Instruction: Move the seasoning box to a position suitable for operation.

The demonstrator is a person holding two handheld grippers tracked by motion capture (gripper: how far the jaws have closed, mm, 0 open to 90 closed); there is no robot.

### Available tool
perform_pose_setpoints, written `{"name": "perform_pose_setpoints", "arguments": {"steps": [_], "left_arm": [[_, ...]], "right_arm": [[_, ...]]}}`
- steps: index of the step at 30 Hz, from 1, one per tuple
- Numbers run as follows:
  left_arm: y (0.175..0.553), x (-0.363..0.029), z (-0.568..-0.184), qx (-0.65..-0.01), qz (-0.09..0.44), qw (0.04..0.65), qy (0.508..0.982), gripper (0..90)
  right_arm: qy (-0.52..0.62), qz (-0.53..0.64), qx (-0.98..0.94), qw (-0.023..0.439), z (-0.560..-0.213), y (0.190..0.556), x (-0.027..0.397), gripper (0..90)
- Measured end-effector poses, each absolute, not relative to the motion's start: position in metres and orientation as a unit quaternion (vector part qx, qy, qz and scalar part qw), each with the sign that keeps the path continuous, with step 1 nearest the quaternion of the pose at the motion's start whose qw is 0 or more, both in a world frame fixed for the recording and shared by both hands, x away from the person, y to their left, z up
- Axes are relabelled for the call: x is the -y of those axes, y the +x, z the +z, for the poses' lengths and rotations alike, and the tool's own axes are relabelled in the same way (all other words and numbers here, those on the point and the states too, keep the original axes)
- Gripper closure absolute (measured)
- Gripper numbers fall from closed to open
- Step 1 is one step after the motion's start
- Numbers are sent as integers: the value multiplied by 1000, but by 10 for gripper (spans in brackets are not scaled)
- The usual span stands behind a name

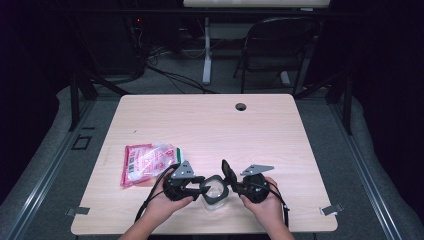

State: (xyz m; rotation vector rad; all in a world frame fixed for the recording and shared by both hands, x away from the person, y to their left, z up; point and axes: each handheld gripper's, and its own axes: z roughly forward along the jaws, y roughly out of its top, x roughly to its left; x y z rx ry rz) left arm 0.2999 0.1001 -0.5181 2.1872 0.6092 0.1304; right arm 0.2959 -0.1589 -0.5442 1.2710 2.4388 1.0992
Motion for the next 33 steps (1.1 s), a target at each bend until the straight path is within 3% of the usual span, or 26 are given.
{"name": "perform_pose_setpoints", "arguments": {"steps": [9,19,28,33], "left_arm": [[296,-107,-512,-245,71,432,865,596],[303,-112,-507,-257,79,434,860,685],[302,-109,-510,-249,87,415,871,734],[301,-111,-510,-250,78,418,870,753]], "right_arm": [[417,350,-834,87,-537,296,159,729],[383,354,-850,70,-507,278,164,688],[383,381,-835,102,-497,271,160,820],[385,379,-832,123,-498,272,158,844]]}}
